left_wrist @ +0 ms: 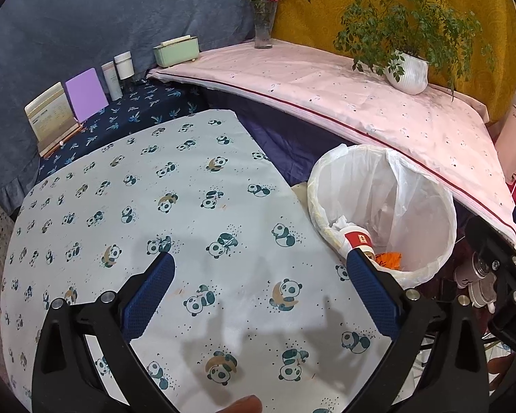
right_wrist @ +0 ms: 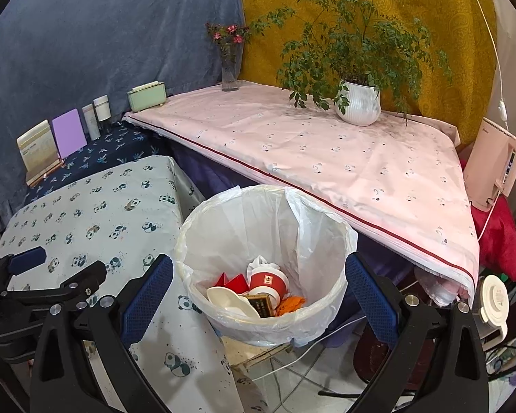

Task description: Collect trash

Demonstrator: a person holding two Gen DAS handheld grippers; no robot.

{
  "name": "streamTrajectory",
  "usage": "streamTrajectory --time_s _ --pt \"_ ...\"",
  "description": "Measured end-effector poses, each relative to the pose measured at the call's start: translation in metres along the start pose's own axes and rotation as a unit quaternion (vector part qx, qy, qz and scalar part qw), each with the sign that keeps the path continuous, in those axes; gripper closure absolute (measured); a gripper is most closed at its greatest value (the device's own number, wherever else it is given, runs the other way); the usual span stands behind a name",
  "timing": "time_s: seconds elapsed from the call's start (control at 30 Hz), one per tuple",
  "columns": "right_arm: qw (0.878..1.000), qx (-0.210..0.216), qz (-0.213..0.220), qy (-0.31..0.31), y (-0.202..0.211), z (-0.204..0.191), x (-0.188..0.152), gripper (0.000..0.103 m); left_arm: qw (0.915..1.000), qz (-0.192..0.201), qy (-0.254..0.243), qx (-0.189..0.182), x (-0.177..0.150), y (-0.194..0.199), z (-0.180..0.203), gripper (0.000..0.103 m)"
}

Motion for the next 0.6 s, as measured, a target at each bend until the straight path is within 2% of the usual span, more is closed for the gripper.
streamTrajectory --time_s 0.6 --pt "1.0 -0.01 -0.009 0.006 0.008 0.004 -0.013 0.006 0.9999 -0.009 -0.012 0.006 -0.006 0.005 0.005 0.007"
Point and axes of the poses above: each gripper's, at about its wrist camera, not at the fingertips, and y roughly against the way its jaws point, z to its right, x to its top, the point moved 5 cm from there along -y, roughly the way its jaws point, and after that the axes turned 2 degrees about x, right-handed, at the moved point
